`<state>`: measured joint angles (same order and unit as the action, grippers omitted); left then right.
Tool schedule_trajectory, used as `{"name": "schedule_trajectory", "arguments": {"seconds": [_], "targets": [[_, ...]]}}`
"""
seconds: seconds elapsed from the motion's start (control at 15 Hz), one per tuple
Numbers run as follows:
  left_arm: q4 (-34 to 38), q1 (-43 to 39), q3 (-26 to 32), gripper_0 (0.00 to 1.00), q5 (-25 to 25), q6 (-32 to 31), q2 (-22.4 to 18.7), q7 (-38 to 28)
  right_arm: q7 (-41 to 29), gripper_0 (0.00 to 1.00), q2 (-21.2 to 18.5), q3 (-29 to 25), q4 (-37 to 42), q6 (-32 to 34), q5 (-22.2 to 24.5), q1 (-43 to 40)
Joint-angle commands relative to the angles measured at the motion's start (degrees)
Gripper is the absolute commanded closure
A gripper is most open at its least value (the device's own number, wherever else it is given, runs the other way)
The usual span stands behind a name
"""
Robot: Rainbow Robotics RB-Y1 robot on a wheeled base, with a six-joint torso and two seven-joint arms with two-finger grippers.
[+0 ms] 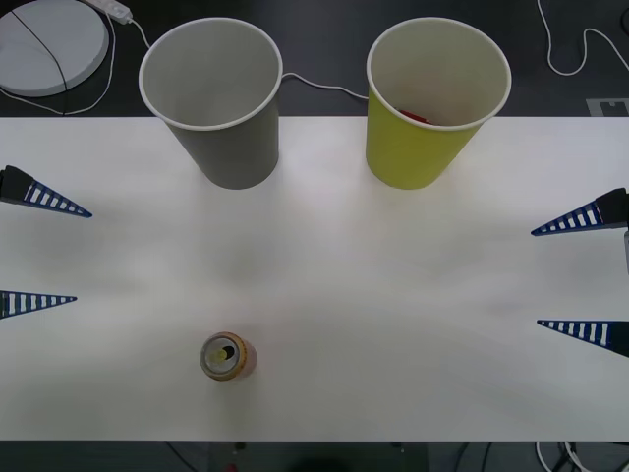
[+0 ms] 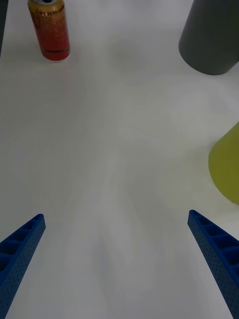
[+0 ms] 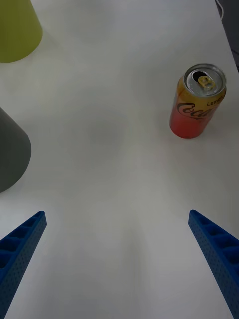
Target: Put the can into the green bin and the plastic bottle into the gray bin
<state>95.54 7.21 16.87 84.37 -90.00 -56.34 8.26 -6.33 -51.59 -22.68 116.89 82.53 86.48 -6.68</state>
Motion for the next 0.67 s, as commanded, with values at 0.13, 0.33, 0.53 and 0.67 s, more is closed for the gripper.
{"name": "schedule_trajectory", "arguments": {"seconds": [0.13,0.33,0.53,0.67], "targets": [[0.00,0.00,0.00,0.00,0.00,0.00,0.00,0.00,0.00,0.00,0.00,0.00,0.00,0.00,0.00,0.00],[-0.35,0.00,-1.49,0.00,0.70,0.00,-0.09,0.00,0.00,0.00,0.00,0.00,0.00,0.00,0.00,0.00],[-0.35,0.00,-1.76,0.00,0.62,0.00,-1.05,0.26,0.00,0.00,0.00,0.00,0.00,0.00,0.00,0.00],[-0.44,0.00,-2.28,0.00,0.53,0.00,-1.05,0.44,0.00,0.00,0.00,0.00,0.00,0.00,0.00,0.00]]}}
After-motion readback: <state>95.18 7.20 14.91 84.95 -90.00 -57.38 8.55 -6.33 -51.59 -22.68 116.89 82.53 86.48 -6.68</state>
